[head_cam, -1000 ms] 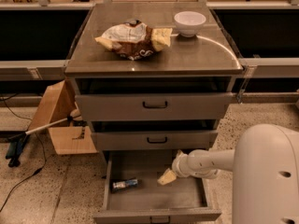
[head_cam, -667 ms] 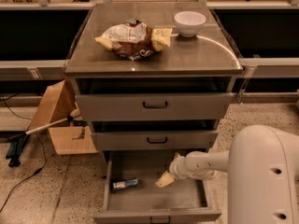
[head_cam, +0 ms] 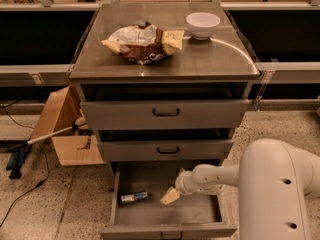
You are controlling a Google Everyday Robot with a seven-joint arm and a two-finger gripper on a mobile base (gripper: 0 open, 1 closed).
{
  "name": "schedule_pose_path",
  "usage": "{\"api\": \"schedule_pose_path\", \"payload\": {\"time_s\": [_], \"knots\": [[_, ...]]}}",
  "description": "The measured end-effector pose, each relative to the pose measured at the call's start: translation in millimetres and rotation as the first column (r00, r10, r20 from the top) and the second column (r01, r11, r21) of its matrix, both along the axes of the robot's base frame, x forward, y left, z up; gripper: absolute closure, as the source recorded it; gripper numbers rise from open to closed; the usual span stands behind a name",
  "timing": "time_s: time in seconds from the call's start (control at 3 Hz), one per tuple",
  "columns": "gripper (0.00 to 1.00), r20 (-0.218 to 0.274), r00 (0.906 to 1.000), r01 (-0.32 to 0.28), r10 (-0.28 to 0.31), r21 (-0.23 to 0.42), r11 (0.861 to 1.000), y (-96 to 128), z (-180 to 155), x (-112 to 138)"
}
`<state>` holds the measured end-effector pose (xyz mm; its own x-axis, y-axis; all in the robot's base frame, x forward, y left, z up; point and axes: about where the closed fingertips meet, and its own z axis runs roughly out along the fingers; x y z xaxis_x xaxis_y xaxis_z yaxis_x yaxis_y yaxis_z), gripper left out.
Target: Pick redbull can from bottom drawer and place on counter
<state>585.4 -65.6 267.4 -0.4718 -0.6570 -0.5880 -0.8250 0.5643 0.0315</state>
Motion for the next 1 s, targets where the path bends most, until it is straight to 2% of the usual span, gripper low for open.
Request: {"api": "schedule_pose_path", "payload": {"time_s": [0.33,1.0], "knots": [[0.0,-0.014,0.9994,-0.031,0.031,0.026,0.999,20,-11,0],[0.0,-0.006,0.9953,-0.096,0.096,0.033,0.995,60,-30,13]]}}
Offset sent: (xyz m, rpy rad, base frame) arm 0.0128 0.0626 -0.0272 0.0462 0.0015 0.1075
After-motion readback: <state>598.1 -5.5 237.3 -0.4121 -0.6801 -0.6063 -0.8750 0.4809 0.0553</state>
